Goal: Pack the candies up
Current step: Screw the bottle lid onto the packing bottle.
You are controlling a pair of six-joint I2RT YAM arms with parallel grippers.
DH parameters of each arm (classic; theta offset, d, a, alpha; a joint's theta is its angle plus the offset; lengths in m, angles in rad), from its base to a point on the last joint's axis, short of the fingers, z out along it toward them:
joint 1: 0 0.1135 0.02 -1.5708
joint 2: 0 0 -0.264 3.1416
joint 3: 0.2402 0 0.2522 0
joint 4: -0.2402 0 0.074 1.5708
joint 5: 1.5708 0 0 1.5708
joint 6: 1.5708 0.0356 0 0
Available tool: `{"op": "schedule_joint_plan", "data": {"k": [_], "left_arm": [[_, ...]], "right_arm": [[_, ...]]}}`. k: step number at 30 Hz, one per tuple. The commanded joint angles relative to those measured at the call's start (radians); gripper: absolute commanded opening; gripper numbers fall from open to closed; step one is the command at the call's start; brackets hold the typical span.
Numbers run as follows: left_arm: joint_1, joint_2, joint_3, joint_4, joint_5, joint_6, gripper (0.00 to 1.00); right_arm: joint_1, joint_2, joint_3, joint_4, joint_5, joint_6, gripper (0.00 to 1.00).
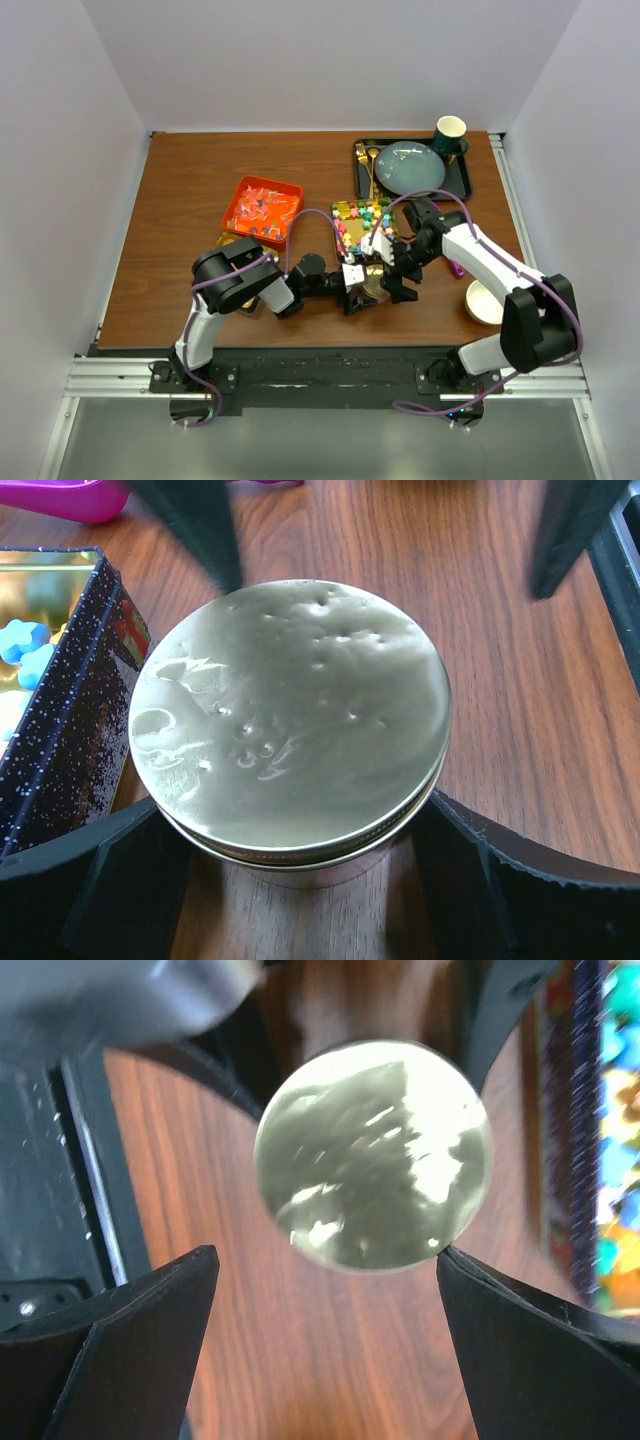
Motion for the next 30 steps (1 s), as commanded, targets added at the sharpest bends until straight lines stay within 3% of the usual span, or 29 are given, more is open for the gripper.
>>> {"op": "schedule_joint_plan", "data": {"k": [1, 8, 13, 24, 30], "left_arm": [[0.016, 0.100, -0.056, -0.356, -0.163, 0.114, 0.00], [0.015, 0.106, -0.055, -0.360, -0.149, 0.121, 0.00], [0.016, 0.105, -0.058, -0.359, -0.145, 0.121, 0.00], [0.012, 0.103, -0.055, -0.368, -0.149, 0.131, 0.00], [0.012, 0.103, -0.053, -0.373, -0.146, 0.127, 0.00]], "right_arm": [[0.010, -0.052, -0.033, -0.164, -0.049, 0.001, 0.93], [-0.040, 0.014, 0.131, -0.201, -0.095, 0.061, 0.92], [-0.040, 0.036, 0.189, -0.094, -0.105, 0.079, 0.93], [-0.011, 0.154, 0.180, 0.084, -0.112, 0.081, 0.93], [-0.008, 0.177, 0.201, 0.032, -0.128, 0.053, 0.93]]}}
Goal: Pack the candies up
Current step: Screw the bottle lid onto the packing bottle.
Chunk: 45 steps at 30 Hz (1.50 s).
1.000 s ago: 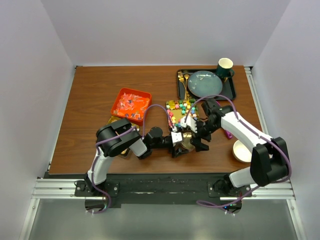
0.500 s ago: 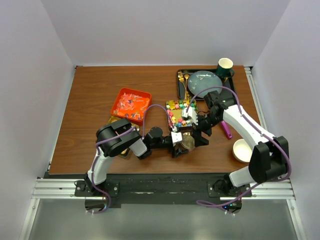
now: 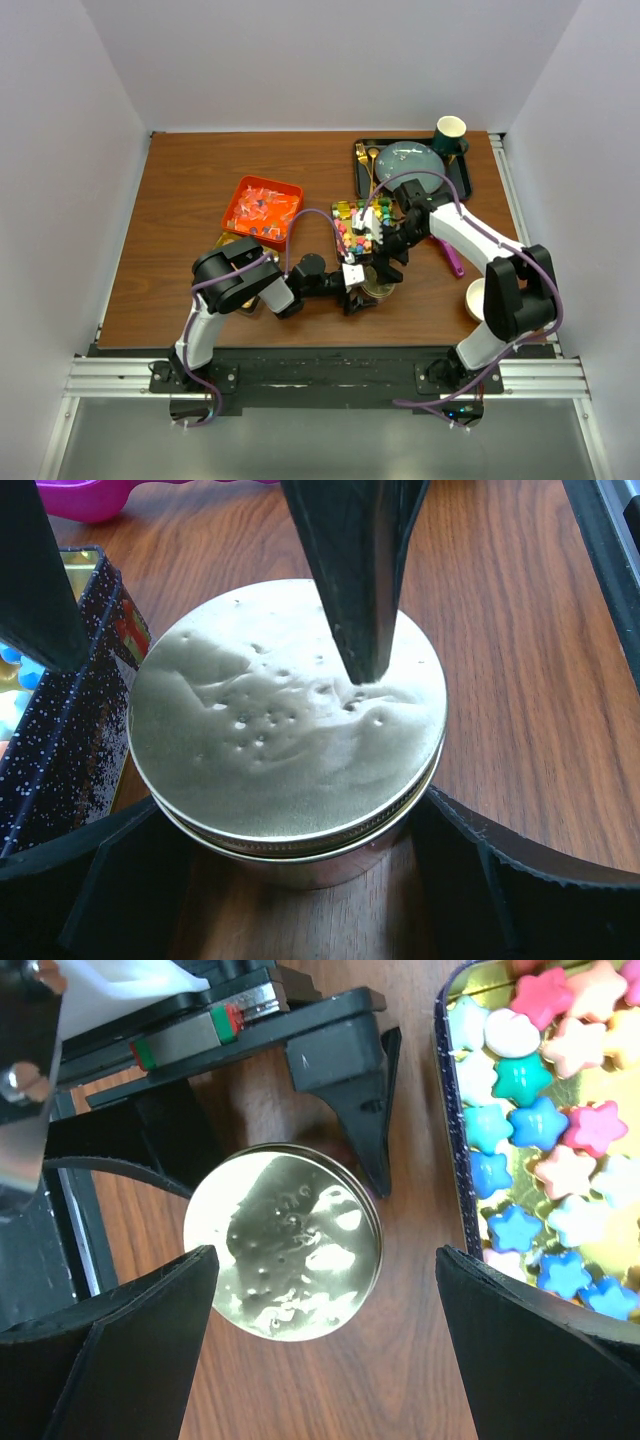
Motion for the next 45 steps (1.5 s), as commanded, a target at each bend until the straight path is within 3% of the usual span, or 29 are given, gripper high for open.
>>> {"op": "schedule_joint_plan", "data": {"k": [1, 15, 24, 31, 41, 45], "left_arm": [[0.012, 0.103, -0.054, -0.369, -0.146, 0.128, 0.00], [0.016, 0.111, -0.049, -0.361, -0.155, 0.104, 0.00], [0.023, 0.114, -0.044, -0.363, -0.153, 0.104, 0.00], [0.023, 0.117, -0.043, -0.367, -0.153, 0.105, 0.00], [0.021, 0.117, -0.038, -0.381, -0.141, 0.114, 0.00], [0.020, 0.119, -0.038, -0.383, -0.141, 0.116, 0.00]], "right_arm": [[0.008, -0.004, 0.032, -0.033, -0.052, -0.031, 0.93], [0.016, -0.086, -0.103, -0.142, -0.028, -0.050, 0.91], [0.013, -0.187, -0.221, -0.246, 0.049, -0.146, 0.90], [0.010, -0.243, -0.191, -0.340, 0.061, -0.166, 0.88], [-0.009, -0.172, -0.043, -0.122, -0.003, -0.015, 0.91], [-0.010, -0.125, -0.007, -0.073, -0.009, -0.024, 0.92]]}}
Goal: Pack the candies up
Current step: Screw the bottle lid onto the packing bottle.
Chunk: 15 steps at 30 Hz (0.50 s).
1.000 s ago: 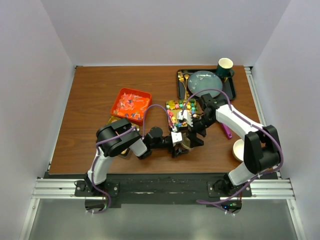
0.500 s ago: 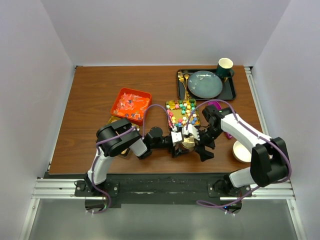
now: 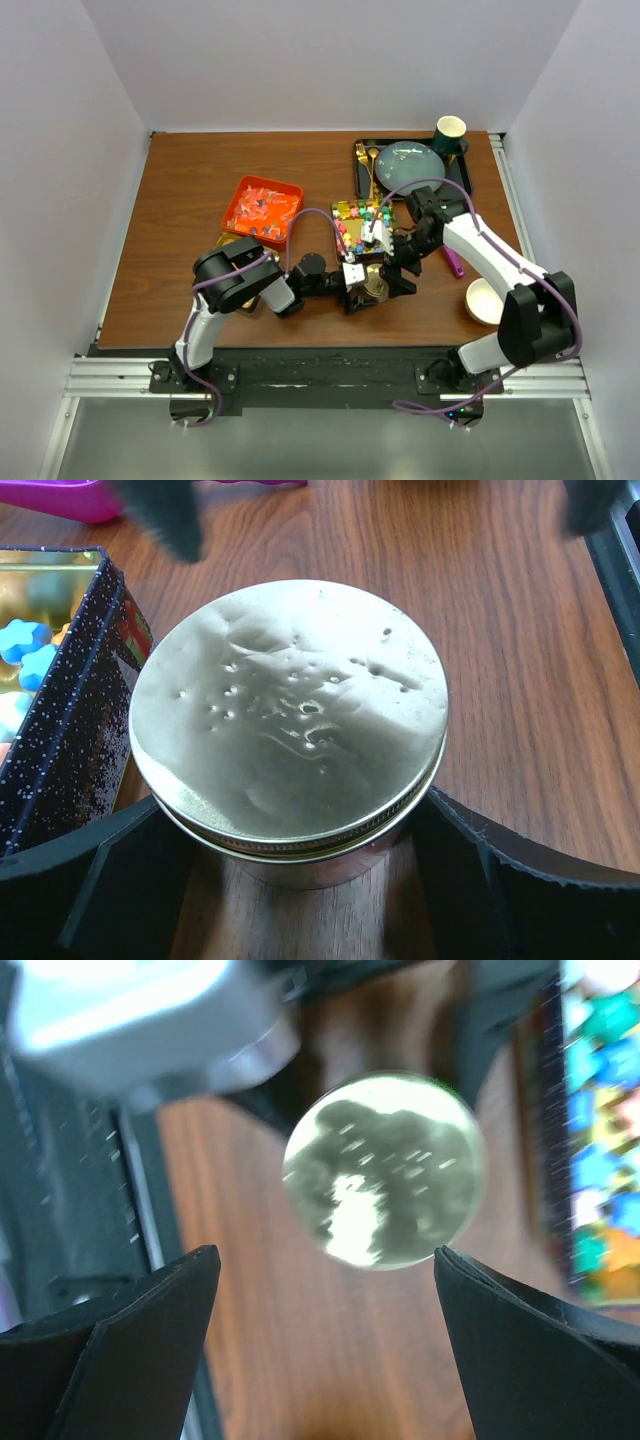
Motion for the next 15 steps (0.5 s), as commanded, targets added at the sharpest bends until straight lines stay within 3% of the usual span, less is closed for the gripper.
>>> {"op": "schedule_joint_plan", "data": {"k": [1, 15], "left_arm": [[0.020, 0.111, -0.051, -0.387, -0.143, 0.124, 0.00], [0.020, 0.110, -0.051, -0.385, -0.161, 0.104, 0.00]], "right_arm": [[-0.003, 0.051, 0.060, 0.086, -0.050, 0.019, 0.92], [0.065, 0.148, 0.083, 0.086, -0.074, -0.016, 0.93]]}}
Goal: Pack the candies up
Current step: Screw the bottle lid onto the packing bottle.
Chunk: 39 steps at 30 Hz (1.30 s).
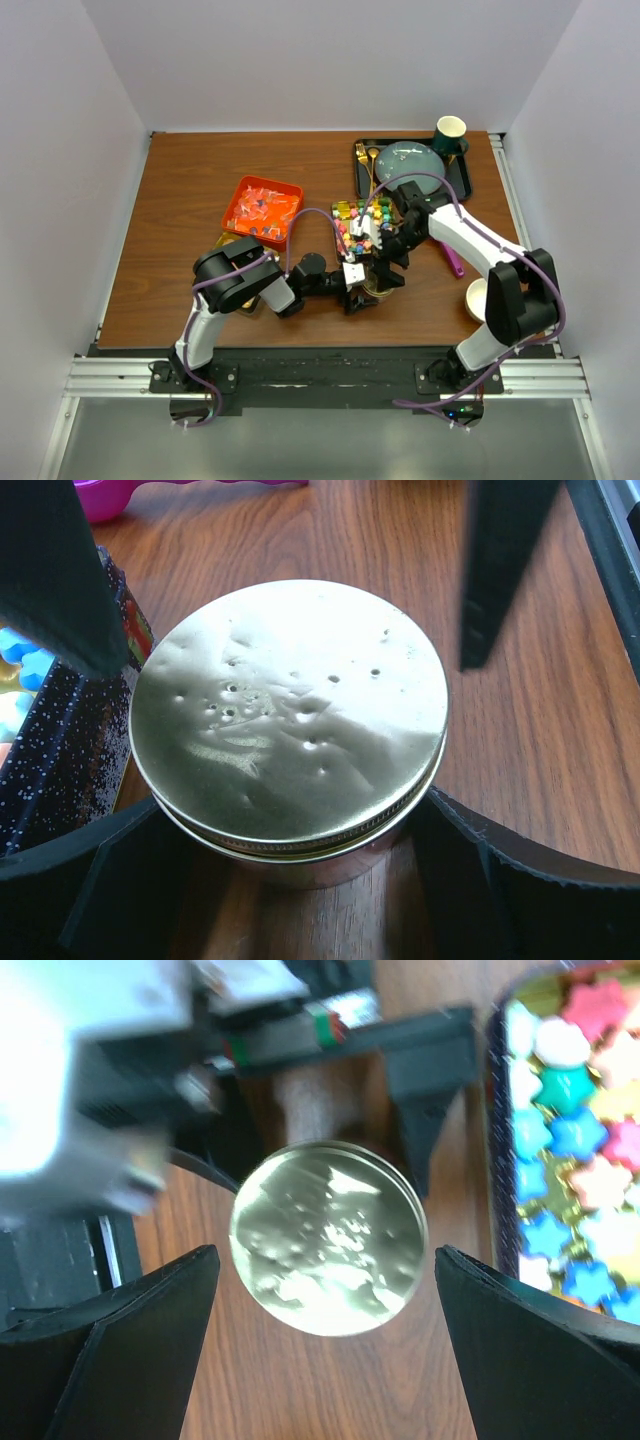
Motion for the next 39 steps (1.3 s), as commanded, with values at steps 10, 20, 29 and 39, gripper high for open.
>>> {"op": "schedule_joint_plan", "data": {"k": [10, 20, 29, 39], "left_arm": [[0.021, 0.107, -0.053, -0.378, -0.164, 0.103, 0.00], [0.022, 0.102, -0.050, -0.393, -0.163, 0.108, 0.00], [0.022, 0.127, -0.035, -0.396, -0.155, 0.113, 0.00], [0.022, 0.116, -0.042, -0.393, -0.155, 0.109, 0.00]], "right_arm": [[0.041, -0.049, -0.061, -0.041, -0.004, -0.027, 0.92], [0.038, -0.130, -0.122, 0.014, 0.023, 0.030, 0.91], [0.036, -0.098, -0.064, 0.122, 0.027, 0.059, 0.92], [0.036, -0.044, -0.061, 0.134, 0.047, 0.033, 0.92]]}}
